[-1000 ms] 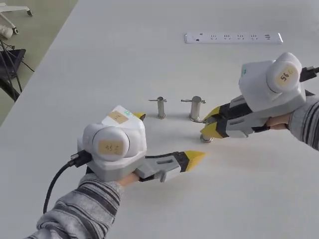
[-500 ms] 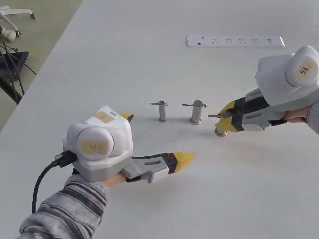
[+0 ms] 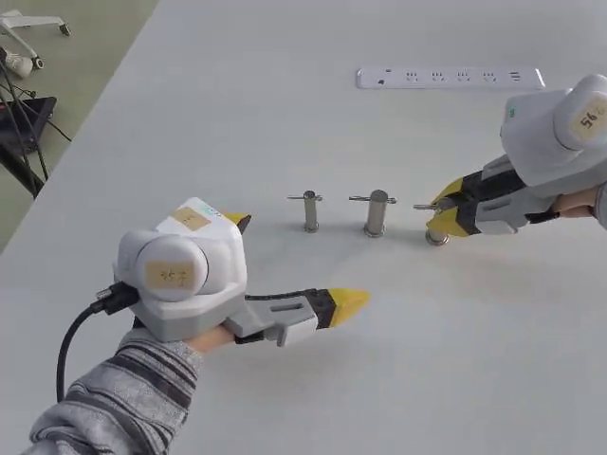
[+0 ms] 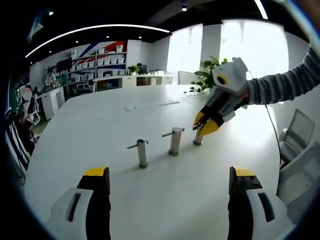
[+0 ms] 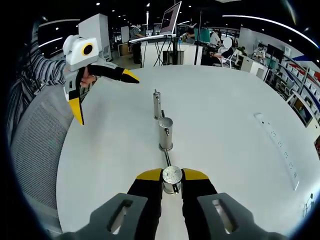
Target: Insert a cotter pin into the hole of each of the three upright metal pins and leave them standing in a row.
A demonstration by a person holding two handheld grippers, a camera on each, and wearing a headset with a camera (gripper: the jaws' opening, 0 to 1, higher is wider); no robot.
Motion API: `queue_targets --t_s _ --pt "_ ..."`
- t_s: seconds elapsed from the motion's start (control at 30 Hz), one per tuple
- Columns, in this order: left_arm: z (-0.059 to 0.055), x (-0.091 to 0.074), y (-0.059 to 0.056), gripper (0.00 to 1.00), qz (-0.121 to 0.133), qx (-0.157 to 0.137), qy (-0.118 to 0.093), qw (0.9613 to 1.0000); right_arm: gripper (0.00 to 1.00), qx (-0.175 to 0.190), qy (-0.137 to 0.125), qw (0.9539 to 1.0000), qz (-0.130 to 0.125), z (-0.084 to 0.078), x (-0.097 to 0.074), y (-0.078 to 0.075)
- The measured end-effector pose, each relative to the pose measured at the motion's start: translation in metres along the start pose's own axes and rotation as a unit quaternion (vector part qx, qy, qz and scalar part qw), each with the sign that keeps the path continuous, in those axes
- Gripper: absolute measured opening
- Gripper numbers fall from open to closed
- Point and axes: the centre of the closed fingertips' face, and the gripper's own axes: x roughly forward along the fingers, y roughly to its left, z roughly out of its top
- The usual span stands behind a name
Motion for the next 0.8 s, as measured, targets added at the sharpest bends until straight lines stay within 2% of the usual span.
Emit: queue_targets --t_s 0.53,0.8 --pt "-0.0015 0.0002 0.0023 0.98 0.0 -0.008 0.002 1.0 0.09 -0.009 0.005 0.9999 0.002 -0.001 0.0026 -0.0065" --pt "-0.0022 0.0002 0.0025 0.97 -0.001 -0.01 0.004 0.9999 0.09 -0.007 -0.001 1.0 0.0 -0.0009 0.003 -0.0081"
